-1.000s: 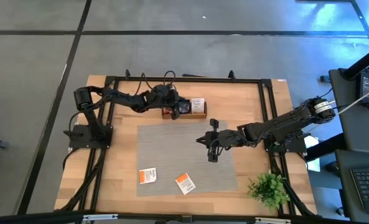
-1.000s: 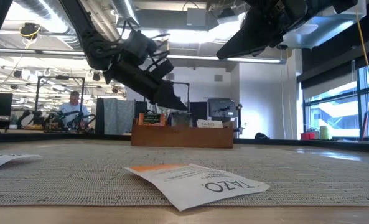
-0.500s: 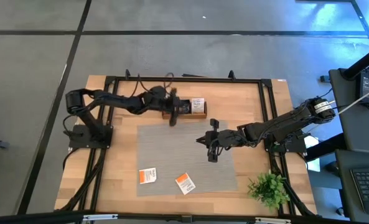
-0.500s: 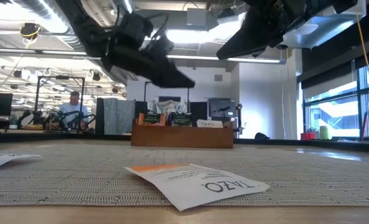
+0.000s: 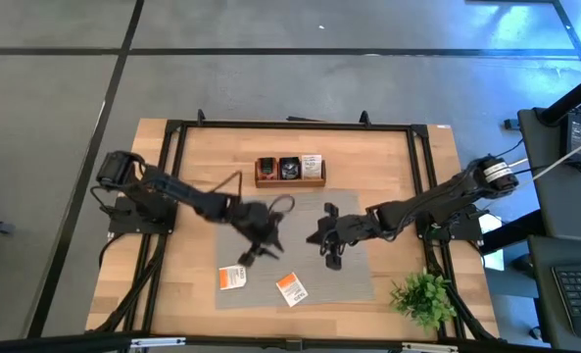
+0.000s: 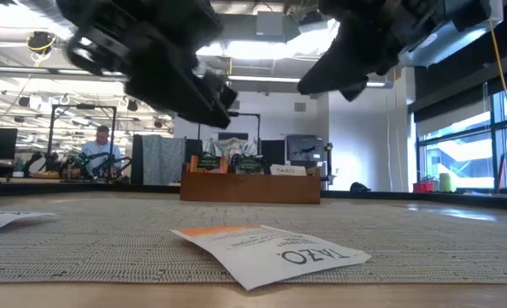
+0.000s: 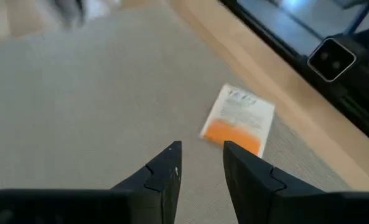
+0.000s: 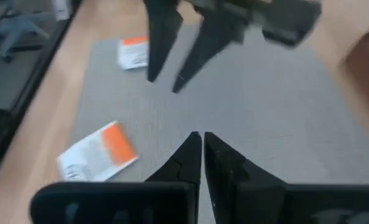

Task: Pick & Place Tea
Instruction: Put the white orange tea bag into the right section of the wooden organizer

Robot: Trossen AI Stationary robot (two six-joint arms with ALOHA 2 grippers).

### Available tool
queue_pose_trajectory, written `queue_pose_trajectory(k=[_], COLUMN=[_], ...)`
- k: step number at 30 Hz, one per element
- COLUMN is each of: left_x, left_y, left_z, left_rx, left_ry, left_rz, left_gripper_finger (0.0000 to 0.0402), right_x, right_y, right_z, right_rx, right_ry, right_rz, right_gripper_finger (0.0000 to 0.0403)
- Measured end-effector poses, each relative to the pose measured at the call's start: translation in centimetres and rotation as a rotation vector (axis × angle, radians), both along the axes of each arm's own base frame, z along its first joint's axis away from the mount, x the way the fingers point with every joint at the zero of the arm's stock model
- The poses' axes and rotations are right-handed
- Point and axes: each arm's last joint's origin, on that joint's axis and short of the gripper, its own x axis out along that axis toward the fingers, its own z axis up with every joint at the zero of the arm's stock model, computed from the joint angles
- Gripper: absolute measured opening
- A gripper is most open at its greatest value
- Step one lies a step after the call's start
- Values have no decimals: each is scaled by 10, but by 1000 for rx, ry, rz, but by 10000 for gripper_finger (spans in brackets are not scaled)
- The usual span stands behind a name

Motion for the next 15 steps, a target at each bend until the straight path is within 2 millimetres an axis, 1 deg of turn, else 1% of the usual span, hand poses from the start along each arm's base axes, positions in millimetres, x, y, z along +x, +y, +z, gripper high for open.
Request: queue_pose_trajectory(k=[2, 4, 8, 10, 15], left_x=[-1, -3, -2, 1, 2], left_y=[-20, -35, -57, -63, -68], left_z=[-1, -4, -4, -7, -21], left_rx=[51, 87, 59, 38, 42], left_ry=[-24, -29, -97, -116, -69], left_rz=[6, 30, 37, 24, 19], left_gripper_finger=[114, 114, 114, 114, 115], right_x=[1, 2, 1, 1, -1], right_y=[7, 14, 34, 43, 68], right_z=[-7, -13, -17, -15, -11], right_rx=[31, 53, 82, 104, 117], right_ry=[25, 30, 4, 1, -15], right_rz=[0, 6, 51, 65, 118], right_gripper_finger=[23, 23, 23, 23, 23])
